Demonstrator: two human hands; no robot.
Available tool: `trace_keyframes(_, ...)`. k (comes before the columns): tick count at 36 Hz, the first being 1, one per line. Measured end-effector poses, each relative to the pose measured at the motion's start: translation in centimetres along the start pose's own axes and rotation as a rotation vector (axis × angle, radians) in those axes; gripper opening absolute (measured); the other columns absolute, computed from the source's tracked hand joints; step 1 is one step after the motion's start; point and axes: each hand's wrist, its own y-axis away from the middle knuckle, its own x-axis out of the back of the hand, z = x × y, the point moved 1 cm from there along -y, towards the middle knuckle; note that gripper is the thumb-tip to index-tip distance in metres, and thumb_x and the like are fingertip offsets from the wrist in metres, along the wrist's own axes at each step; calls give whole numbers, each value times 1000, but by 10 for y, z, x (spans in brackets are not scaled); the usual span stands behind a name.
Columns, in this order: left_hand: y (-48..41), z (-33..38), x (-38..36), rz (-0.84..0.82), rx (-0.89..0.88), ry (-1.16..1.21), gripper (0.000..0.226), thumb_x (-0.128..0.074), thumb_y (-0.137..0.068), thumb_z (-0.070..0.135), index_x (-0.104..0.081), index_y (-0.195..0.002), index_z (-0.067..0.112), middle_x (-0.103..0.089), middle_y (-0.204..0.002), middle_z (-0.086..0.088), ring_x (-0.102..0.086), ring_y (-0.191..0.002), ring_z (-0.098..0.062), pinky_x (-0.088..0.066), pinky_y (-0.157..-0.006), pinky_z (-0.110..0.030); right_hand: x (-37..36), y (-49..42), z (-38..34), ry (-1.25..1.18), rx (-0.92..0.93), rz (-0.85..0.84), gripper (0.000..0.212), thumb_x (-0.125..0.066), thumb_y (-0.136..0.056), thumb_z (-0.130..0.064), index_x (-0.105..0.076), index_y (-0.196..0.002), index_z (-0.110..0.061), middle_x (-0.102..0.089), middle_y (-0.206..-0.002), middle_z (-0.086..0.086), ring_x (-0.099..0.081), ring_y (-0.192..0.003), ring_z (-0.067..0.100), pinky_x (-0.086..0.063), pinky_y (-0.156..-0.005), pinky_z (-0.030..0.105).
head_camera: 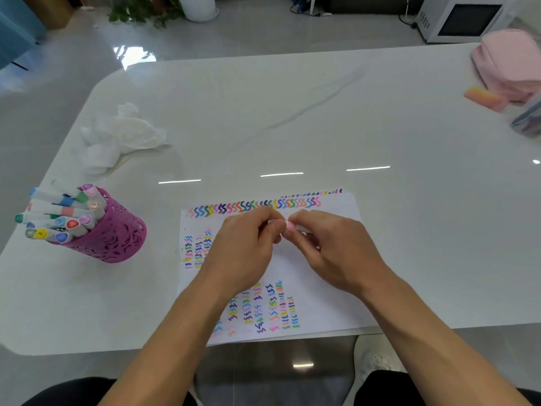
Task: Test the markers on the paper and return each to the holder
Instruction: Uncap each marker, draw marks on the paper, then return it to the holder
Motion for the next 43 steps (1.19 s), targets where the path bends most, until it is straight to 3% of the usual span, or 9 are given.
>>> trace_keyframes(12,-1,-3,1,-33,131,253,20,-61,-97,19,-78,-86,24,-72,-68,8,-67,-61,-6,-49,-58,-14,-1,2,-5,101,7,10,35,-51,-101,-50,-41,-75,-28,-35,-51,-12,-35,-42,17,-23,-43,25)
trace_keyframes(20,-1,-4,6,-12,156,327,13,-67,-94,17,-78,-92,23,-74,-68,3,-69,-63,-8,-53,-62,-15,-6,4,2,41,-37,11,47,-48,-100,-61,-53,-74,-23,-46,-52,-12,-46,-42,16,-36,-45,25)
trace_keyframes(25,-3,-2,7,6,135,315,12,-65,-95,18,-76,-93,24,-73,-71,4,-70,-64,-8,-53,-63,-16,-2,-1,1,34,-117,-100,55,-32,-97,-70,-56,-84,-23,-50,-57,-11,-52,-52,11,-40,-50,29)
trace_keyframes(30,-6,-5,5,88,160,298,10,-66,-94,22,-74,-92,27,-74,-77,8,-70,-67,-4,-57,-69,-23,1,-2,6,-70,-198,-118,25,-43,-105,-56,-52,-104,-32,-51,-59,-12,-51,-53,5,-33,-50,27)
trace_keyframes(33,-8,-8,5,132,180,288,9,-67,-92,25,-74,-91,29,-74,-78,9,-70,-70,-4,-59,-73,-28,4,-2,11,-229,-271,-104,10,-45,-108,-41,-42,-115,-35,-63,-65,-2,-59,-58,17,-49,-59,40)
trace_keyframes(35,-10,-11,3,143,194,262,8,-67,-92,25,-74,-91,30,-73,-78,8,-70,-73,-6,-59,-75,-31,7,-2,14,-346,-317,-72,16,-46,-108,-27,-37,-115,-39,-71,-81,-1,-60,-58,13,-52,-65,39)
trace_keyframes(38,-11,-13,-1,160,183,160,9,-68,-90,25,-73,-92,32,-71,-78,10,-65,-72,-1,-49,-68,-15,12,-4,16,-519,-383,-14,23,-49,-107,-18,-45,-105,-40,-73,-95,-7,-60,-55,9,-48,-57,24)
trace_keyframes(40,-10,-14,-3,168,158,70,11,-69,-89,25,-73,-95,33,-67,-79,12,-61,-72,2,-41,-63,-4,15,-6,16,-676,-437,34,19,-52,-106,-12,-56,-100,-30,-74,-98,-2,-64,-57,16,-52,-55,26)
trace_keyframes(43,-9,-14,-4,168,123,-26,14,-70,-88,23,-74,-98,33,-64,-80,14,-59,-75,2,-38,-65,-4,21,-10,16,-897,-524,91,22,-47,-105,-4,-67,-106,-14,-77,-98,11,-71,-66,25,-62,-61,33)
